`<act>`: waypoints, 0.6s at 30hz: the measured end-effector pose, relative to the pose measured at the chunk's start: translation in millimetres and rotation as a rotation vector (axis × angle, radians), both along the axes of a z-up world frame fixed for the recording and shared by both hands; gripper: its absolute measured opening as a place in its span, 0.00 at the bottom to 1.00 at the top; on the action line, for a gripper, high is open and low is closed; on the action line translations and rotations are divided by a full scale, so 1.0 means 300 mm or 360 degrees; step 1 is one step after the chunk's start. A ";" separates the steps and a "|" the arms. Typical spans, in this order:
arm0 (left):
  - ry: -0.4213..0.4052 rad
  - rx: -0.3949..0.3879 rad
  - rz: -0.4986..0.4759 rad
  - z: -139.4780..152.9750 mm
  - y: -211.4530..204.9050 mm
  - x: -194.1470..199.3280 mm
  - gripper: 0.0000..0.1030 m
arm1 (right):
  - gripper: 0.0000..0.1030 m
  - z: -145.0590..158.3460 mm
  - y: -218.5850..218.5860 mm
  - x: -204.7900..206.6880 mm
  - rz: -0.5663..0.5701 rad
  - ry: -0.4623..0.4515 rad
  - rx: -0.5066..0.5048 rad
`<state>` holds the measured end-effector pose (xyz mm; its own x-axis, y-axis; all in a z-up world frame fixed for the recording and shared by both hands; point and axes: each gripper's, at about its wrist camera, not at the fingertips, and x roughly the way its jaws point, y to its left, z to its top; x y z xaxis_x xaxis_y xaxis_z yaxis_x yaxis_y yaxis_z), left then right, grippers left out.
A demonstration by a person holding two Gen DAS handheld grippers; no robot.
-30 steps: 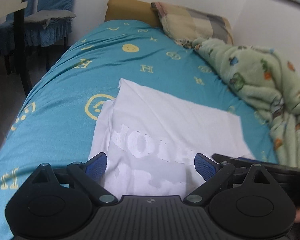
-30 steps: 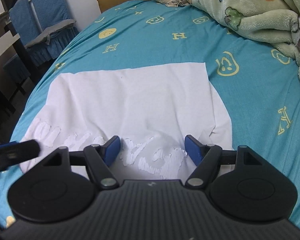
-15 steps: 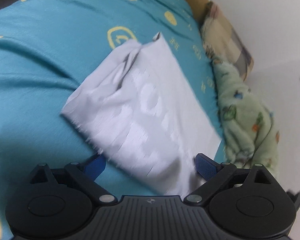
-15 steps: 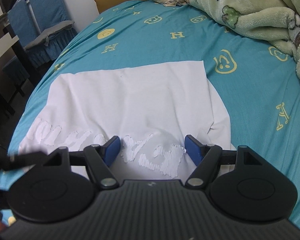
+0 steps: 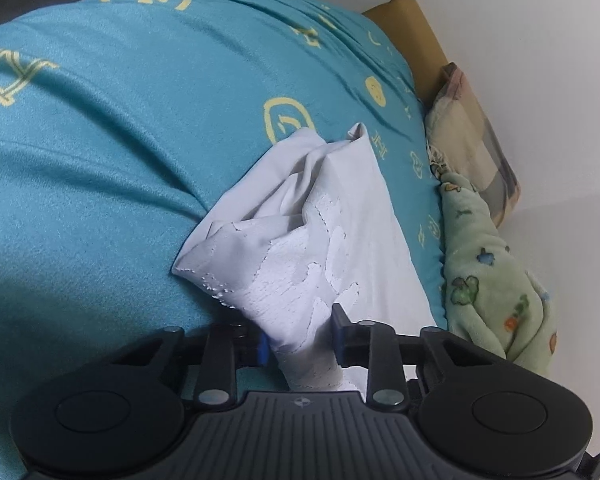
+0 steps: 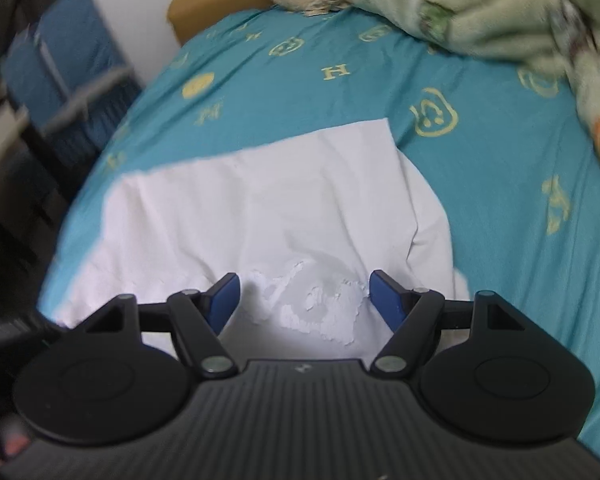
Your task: Fold clothes
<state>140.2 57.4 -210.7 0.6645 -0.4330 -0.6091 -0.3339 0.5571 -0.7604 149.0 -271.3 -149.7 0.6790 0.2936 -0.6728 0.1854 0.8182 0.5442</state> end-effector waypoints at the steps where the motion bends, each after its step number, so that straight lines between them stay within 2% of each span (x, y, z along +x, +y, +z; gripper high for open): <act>1: -0.0007 0.0002 0.0000 0.003 -0.002 0.000 0.25 | 0.75 0.003 -0.009 -0.005 -0.0023 0.0002 0.0049; 2: -0.0015 0.0000 0.0002 0.005 -0.003 -0.003 0.24 | 0.86 0.006 -0.017 -0.011 -0.0046 0.0004 0.0099; 4: -0.0030 -0.0007 0.0006 0.009 -0.002 -0.009 0.22 | 0.91 0.011 -0.034 -0.025 -0.0092 0.0009 0.0208; 6: -0.0039 -0.0009 0.0011 0.010 -0.003 -0.012 0.21 | 0.91 0.012 -0.046 -0.060 -0.0135 0.0023 0.0384; 9: -0.0055 0.0014 0.0005 0.018 -0.010 -0.015 0.20 | 0.92 0.006 -0.029 -0.105 -0.0094 0.0060 0.0602; 13: -0.0080 0.0061 -0.0016 0.034 -0.018 -0.022 0.20 | 0.92 -0.053 0.024 -0.174 -0.0071 0.0220 0.0954; 16: -0.0074 0.0046 -0.0006 0.036 -0.017 -0.029 0.20 | 0.92 -0.094 0.068 -0.181 -0.0033 0.0307 0.0996; 18: -0.0077 0.0036 0.0001 0.037 -0.014 -0.032 0.20 | 0.92 -0.129 0.078 -0.158 -0.0077 0.0363 0.1002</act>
